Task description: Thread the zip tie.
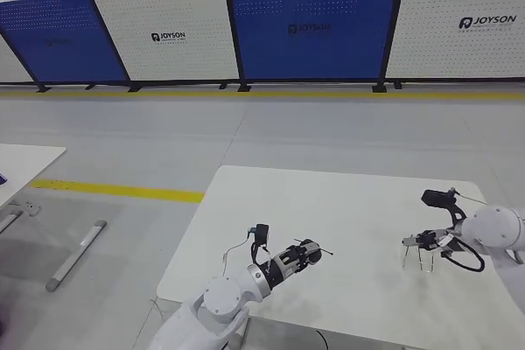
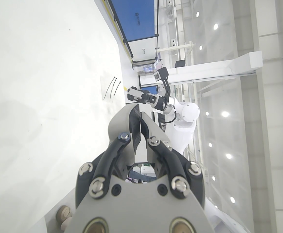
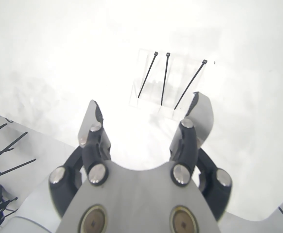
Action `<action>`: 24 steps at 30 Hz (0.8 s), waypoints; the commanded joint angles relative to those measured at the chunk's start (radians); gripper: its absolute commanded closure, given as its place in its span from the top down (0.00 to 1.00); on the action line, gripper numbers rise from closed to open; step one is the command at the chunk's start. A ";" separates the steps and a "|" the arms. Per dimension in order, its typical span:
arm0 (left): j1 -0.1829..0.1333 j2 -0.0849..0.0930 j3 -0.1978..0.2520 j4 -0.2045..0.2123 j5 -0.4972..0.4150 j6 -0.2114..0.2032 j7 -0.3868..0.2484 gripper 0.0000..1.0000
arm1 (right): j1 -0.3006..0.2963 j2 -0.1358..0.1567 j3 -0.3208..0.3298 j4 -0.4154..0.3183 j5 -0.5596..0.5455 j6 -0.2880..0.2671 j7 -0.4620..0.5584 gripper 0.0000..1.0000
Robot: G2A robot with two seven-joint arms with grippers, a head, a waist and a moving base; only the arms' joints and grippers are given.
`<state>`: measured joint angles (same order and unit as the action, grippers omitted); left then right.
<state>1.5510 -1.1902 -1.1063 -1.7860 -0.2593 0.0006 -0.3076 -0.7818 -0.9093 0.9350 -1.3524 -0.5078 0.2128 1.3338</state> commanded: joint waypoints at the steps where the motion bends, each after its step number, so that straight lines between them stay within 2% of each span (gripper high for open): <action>1: 0.000 0.000 0.000 0.000 0.000 0.000 0.000 0.00 | 0.007 -0.004 -0.008 0.016 -0.001 -0.001 0.005 0.45; 7: 0.000 0.000 0.000 0.000 0.000 0.000 0.000 0.00 | 0.033 -0.018 -0.034 0.059 -0.009 0.009 0.015 0.45; 11: 0.000 0.000 0.000 0.000 0.000 0.000 0.000 0.00 | 0.049 -0.028 -0.052 0.088 -0.017 0.018 0.016 0.43; 12: 0.000 0.000 0.000 0.000 0.000 0.000 0.000 0.00 | 0.052 -0.029 -0.055 0.095 -0.017 0.018 0.015 0.40; 15: 0.000 0.000 0.000 0.000 0.000 0.000 0.000 0.00 | 0.059 -0.035 -0.062 0.112 -0.015 0.018 0.017 0.41; 24: 0.000 0.000 0.000 0.000 0.000 0.000 0.000 0.00 | 0.084 -0.055 -0.091 0.175 -0.017 0.015 0.019 0.35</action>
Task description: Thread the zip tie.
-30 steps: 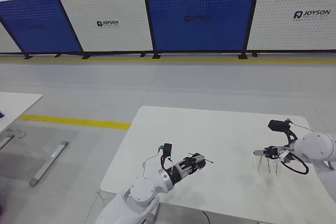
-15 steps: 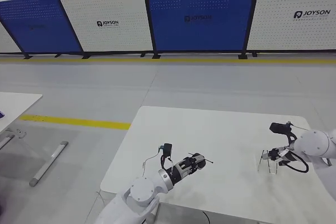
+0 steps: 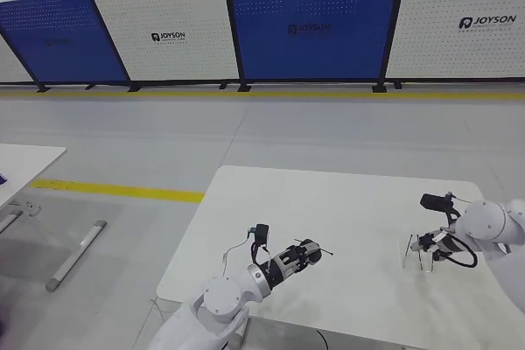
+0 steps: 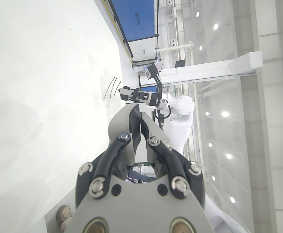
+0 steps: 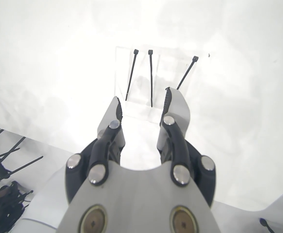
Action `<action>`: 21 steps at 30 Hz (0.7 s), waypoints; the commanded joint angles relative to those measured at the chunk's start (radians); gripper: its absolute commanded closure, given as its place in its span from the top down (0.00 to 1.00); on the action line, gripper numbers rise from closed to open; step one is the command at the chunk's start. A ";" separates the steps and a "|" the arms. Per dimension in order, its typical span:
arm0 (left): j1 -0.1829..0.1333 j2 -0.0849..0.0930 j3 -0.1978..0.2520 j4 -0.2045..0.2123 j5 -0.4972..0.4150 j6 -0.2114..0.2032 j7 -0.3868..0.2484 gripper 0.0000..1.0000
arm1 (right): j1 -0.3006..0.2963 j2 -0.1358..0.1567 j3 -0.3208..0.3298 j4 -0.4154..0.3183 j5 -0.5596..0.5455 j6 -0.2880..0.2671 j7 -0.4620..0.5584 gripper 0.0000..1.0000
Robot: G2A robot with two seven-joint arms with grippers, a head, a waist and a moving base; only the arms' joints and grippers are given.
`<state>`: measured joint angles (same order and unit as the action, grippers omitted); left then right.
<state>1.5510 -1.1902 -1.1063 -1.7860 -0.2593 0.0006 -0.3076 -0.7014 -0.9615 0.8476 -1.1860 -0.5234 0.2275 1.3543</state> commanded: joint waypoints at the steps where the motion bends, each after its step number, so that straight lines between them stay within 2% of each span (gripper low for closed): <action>1: 0.000 0.000 0.000 0.000 0.000 0.000 0.000 0.00 | 0.006 -0.005 -0.008 0.016 -0.001 0.001 -0.003 0.36; 8: 0.000 0.000 0.000 0.000 0.000 0.000 0.000 0.00 | 0.029 -0.027 -0.040 0.073 -0.005 0.003 -0.014 0.35; 21: 0.000 0.000 0.000 0.000 0.000 0.000 0.000 0.00 | 0.074 -0.069 -0.085 0.173 0.009 -0.017 -0.031 0.27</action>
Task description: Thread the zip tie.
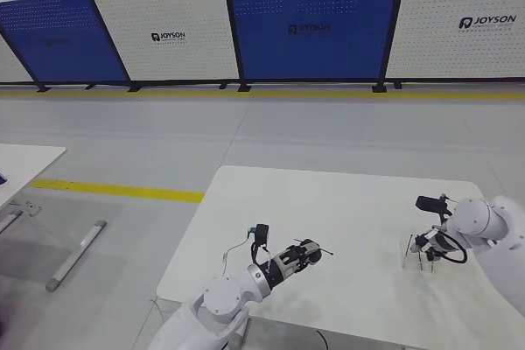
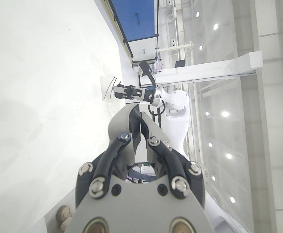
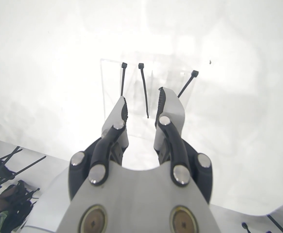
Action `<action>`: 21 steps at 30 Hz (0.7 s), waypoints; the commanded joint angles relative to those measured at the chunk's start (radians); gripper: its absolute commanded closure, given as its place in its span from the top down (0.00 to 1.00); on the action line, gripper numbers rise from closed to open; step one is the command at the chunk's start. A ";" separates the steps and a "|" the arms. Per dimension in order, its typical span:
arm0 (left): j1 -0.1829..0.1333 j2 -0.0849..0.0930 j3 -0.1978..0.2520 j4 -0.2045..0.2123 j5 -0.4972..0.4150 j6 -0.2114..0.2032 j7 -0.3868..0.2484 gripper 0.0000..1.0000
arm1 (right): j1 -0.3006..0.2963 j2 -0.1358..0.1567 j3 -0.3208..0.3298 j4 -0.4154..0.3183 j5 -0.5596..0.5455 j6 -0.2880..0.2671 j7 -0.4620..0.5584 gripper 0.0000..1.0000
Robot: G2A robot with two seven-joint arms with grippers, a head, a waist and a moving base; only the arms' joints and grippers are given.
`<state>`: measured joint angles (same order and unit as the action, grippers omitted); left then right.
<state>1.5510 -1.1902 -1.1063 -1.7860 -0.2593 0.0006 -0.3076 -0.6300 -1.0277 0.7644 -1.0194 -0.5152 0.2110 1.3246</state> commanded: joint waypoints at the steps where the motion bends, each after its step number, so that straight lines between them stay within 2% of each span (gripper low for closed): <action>1: 0.000 0.000 0.000 0.000 0.000 0.000 0.000 0.00 | 0.005 -0.005 -0.004 0.012 0.001 -0.001 -0.002 0.27; 9: 0.000 0.000 0.000 0.000 0.000 0.000 0.000 0.00 | 0.020 -0.025 -0.021 0.054 0.003 -0.006 -0.006 0.26; 16: 0.000 0.000 0.000 0.000 0.000 0.000 0.000 0.00 | 0.028 -0.036 -0.025 0.083 0.003 -0.011 -0.009 0.15; 21: 0.000 0.000 0.000 0.000 0.000 0.000 0.000 0.00 | 0.029 -0.042 -0.025 0.100 0.002 -0.016 -0.011 0.18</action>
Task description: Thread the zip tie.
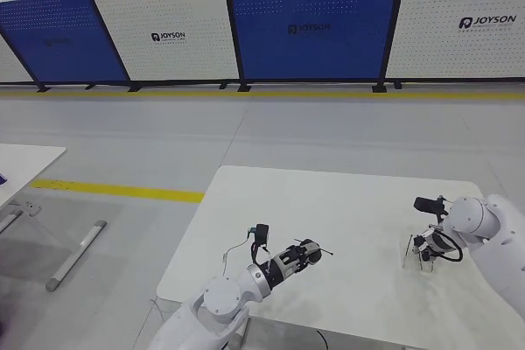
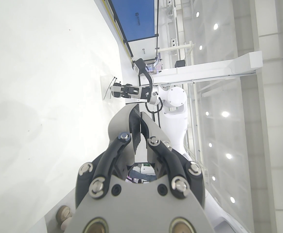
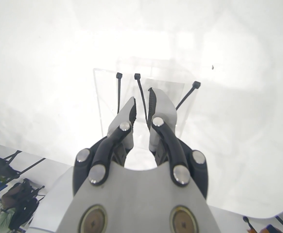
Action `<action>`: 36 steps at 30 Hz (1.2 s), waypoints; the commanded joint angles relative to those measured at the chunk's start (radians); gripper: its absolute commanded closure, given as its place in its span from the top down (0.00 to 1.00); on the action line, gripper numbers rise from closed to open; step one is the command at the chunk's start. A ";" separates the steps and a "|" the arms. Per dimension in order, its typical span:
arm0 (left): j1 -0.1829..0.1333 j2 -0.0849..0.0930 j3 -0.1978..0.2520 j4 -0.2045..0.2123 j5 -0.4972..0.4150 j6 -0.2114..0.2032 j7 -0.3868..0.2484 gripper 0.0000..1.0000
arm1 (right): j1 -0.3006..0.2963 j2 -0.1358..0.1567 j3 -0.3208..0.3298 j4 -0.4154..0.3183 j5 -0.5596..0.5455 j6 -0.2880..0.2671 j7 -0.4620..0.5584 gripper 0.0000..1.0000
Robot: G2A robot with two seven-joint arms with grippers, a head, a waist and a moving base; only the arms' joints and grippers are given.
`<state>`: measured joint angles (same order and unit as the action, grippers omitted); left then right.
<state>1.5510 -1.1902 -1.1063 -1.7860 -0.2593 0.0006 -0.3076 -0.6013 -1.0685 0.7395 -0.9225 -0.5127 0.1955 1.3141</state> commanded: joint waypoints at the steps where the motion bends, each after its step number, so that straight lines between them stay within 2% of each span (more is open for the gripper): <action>1: 0.000 0.000 0.000 0.000 0.000 0.000 0.000 0.00 | 0.000 -0.002 -0.001 0.006 0.000 -0.002 -0.001 0.19; 9: 0.000 0.000 0.000 0.000 0.000 0.000 0.000 0.00 | 0.010 -0.016 -0.006 0.040 -0.002 -0.011 -0.001 0.19; 12: 0.000 0.000 0.000 0.000 0.000 0.000 0.000 0.00 | 0.014 -0.020 -0.008 0.052 -0.003 -0.014 0.001 0.14; 15: 0.000 0.000 0.000 0.000 0.000 0.000 0.000 0.00 | 0.019 -0.026 -0.011 0.066 -0.004 -0.017 0.003 0.13; 19: 0.000 0.000 0.000 0.000 0.000 0.000 0.000 0.00 | 0.027 -0.033 -0.014 0.089 -0.003 -0.025 0.003 0.00; 24: 0.000 0.000 0.000 0.000 0.000 0.000 0.000 0.00 | 0.032 -0.037 -0.010 0.085 -0.008 -0.028 0.001 0.00; 28: 0.000 0.000 0.000 0.000 0.000 0.000 0.000 0.00 | 0.024 -0.027 0.010 0.049 -0.020 -0.023 0.008 0.00; 31: 0.000 0.000 0.000 0.000 0.000 0.000 0.000 0.00 | 0.004 -0.009 0.042 -0.006 -0.029 -0.020 0.020 0.00; 36: 0.000 0.000 0.000 0.000 0.000 0.000 0.000 0.00 | -0.073 0.045 0.150 -0.179 -0.057 0.018 0.029 0.00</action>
<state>1.5510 -1.1902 -1.1063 -1.7860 -0.2593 0.0006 -0.3076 -0.6531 -1.0362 0.8588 -1.0547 -0.5624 0.2015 1.3472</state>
